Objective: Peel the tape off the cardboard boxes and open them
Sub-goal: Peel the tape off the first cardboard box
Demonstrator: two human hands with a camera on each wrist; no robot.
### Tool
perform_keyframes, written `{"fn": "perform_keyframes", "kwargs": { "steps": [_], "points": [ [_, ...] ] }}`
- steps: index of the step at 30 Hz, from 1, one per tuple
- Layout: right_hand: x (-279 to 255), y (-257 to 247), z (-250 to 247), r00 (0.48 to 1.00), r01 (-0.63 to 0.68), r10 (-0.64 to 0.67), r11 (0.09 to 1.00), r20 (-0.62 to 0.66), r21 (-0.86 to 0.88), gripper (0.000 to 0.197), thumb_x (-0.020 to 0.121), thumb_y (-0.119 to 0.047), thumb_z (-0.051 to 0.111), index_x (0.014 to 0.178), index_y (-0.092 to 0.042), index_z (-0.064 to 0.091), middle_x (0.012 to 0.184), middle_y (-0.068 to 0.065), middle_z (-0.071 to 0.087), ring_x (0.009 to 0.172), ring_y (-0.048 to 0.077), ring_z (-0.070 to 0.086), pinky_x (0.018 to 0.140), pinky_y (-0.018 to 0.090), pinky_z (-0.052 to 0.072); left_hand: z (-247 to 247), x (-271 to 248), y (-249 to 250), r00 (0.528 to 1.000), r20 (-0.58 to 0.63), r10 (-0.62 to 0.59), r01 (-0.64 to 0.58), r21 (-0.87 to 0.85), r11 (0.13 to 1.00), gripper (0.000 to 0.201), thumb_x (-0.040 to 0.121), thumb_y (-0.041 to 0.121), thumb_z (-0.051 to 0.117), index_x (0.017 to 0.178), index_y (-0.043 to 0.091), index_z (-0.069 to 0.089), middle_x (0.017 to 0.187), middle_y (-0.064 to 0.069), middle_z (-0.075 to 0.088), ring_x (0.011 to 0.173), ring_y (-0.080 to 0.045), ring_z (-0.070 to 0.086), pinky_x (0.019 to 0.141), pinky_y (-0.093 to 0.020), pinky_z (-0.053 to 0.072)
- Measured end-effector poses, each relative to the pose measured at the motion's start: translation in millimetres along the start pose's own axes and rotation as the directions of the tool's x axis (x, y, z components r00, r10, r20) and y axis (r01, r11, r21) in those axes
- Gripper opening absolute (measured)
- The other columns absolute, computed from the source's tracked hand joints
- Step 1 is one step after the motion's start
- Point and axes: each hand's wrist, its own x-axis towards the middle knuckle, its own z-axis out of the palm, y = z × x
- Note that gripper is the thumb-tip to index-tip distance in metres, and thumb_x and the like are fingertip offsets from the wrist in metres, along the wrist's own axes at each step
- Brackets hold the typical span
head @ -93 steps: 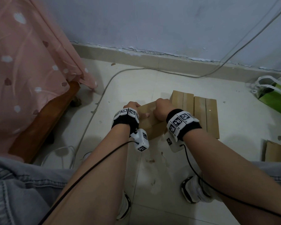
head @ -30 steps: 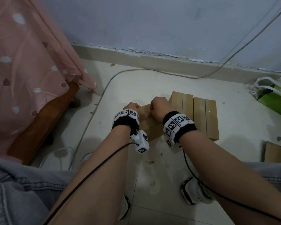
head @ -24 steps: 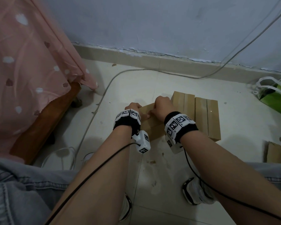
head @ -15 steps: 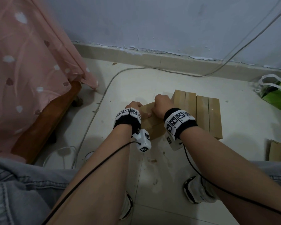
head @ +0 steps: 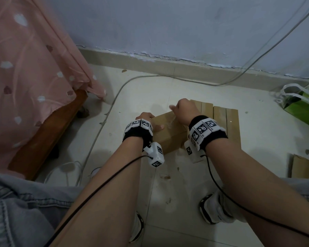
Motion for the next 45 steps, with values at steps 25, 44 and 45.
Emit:
{"fn": "perform_keyframes", "kwargs": {
  "steps": [25,44,45],
  "points": [
    [-17,2,10,0.999,-0.019,0.024,0.991,0.040,-0.131,0.031,0.089,-0.015,0.061,0.064,-0.010,0.043,0.068,0.005,0.048,0.074,0.026,0.053,0.057,0.028,0.039,1,-4,-1,1.000,-0.024,0.016,-0.017,-0.013,1.000,0.054,0.077,0.040,0.080,0.122,0.015,0.063,0.120,-0.007,0.066,0.110,-0.026,0.061,0.080,-0.026,0.041],
    [-21,-17,25,0.999,0.032,-0.022,0.975,0.049,-0.218,0.005,0.091,-0.004,0.054,0.088,-0.007,0.051,0.099,0.013,0.055,0.077,0.025,0.050,0.068,0.031,0.041,4,-2,-1,1.000,-0.021,0.020,-0.020,-0.010,1.000,0.030,0.083,0.033,0.076,0.106,0.014,0.069,0.089,-0.006,0.059,0.089,-0.026,0.061,0.074,-0.023,0.040],
    [-20,-15,25,0.999,0.029,-0.022,0.979,0.037,-0.204,0.006,0.091,-0.002,0.052,0.095,-0.005,0.054,0.102,0.014,0.056,0.082,0.027,0.051,0.070,0.031,0.042,3,-3,0,1.000,-0.014,0.015,-0.015,0.003,1.000,0.035,0.082,0.035,0.076,0.110,0.014,0.068,0.091,-0.005,0.059,0.094,-0.027,0.062,0.075,-0.024,0.040]
  ]
}}
